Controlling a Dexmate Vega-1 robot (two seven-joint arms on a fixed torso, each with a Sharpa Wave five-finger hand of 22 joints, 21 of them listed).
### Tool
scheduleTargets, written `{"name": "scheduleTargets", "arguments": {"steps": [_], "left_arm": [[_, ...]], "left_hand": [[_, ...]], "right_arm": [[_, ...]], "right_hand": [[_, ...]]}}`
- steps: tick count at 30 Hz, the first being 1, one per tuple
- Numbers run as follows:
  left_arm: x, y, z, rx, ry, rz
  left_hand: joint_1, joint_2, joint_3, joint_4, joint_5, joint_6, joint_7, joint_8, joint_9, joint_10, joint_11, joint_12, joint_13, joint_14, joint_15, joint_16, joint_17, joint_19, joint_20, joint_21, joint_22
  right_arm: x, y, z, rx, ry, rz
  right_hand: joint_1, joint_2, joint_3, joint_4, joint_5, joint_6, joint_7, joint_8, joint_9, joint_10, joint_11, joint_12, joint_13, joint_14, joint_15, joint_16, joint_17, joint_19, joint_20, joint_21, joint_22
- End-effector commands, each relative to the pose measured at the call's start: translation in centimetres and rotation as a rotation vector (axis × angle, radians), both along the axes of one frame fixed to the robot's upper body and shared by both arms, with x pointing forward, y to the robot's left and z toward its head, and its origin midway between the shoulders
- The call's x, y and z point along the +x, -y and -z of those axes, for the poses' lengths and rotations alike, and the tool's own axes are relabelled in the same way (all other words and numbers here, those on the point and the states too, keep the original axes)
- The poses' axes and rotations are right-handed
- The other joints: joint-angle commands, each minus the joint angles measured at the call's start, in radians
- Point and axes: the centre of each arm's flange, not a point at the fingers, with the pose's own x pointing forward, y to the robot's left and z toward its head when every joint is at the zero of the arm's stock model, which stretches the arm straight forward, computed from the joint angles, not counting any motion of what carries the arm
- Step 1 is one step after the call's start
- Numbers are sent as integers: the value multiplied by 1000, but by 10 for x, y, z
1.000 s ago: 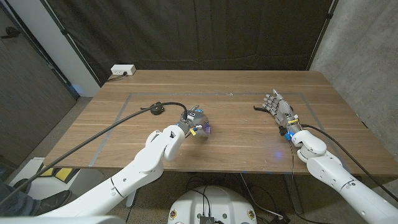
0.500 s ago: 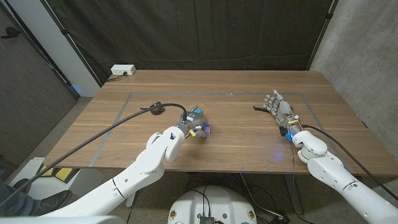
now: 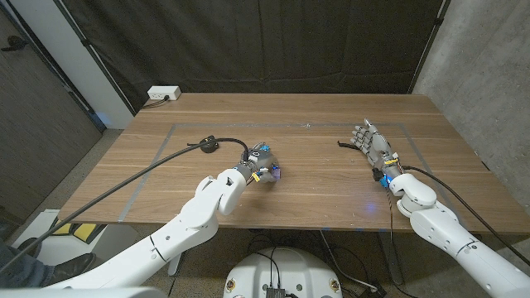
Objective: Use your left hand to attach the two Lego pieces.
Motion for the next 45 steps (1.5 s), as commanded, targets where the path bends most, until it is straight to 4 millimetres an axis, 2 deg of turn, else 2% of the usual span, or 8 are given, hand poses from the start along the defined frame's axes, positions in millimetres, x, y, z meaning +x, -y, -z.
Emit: {"name": "scheduleTargets", "arguments": {"steps": [1, 12, 15, 20, 45], "left_arm": [[0, 2, 1, -11, 11, 15], [-1, 0, 3, -38, 18, 6], [0, 0, 4, -40, 19, 5], [1, 0, 3, -41, 26, -1], [1, -13, -28, -61, 94, -21]], "left_hand": [[29, 5, 14, -4, -12, 47, -9, 16, 4, 48, -9, 11, 1, 37, -104, 8, -2, 23, -12, 9, -1], [71, 22, 36, -6, -44, 148, -1, 36, 2, 158, -21, 15, 0, 107, -120, 10, -3, 74, -25, 12, -3], [86, 30, 46, -6, -53, 181, 1, 42, 1, 189, -19, 14, 0, 133, -124, 11, -3, 93, -39, 13, -4], [101, 38, 57, -5, -61, 231, 0, 53, 0, 229, -20, 13, 0, 159, -129, 9, -3, 110, -44, 12, -4], [115, 45, 76, 2, -73, 263, 1, 48, -2, 251, -21, -7, 0, 173, -129, -3, -3, 105, -57, -1, -4]], "right_arm": [[-1, 1, -1, -3, 1, 0], [5, -2, 0, -7, -9, -16], [6, -3, 0, -8, -11, -19], [8, -4, -1, -9, -13, -21], [13, -13, -6, -9, -2, -27]], "right_hand": [[3, 5, -4, 3, -2, 0, -5, -1, 4, 3, 0, 8, 1, 3, 11, 1, 3, 3, 9, 5, 3], [3, 6, -5, 2, -2, 0, -6, 0, 4, 2, 0, 8, 1, 3, 10, 0, 3, 3, 8, 5, 3], [3, 6, -5, 2, -2, 0, -5, 0, 4, 2, 1, 8, 1, 4, 10, 1, 3, 3, 8, 5, 3], [3, 6, -6, 2, -2, 0, -6, 0, 4, 3, 1, 8, 1, 3, 10, 0, 3, 3, 8, 5, 3], [2, 7, -7, 2, -2, 0, -9, 0, 4, 2, 1, 8, 1, 4, 12, 0, 3, 3, 10, 5, 3]]}}
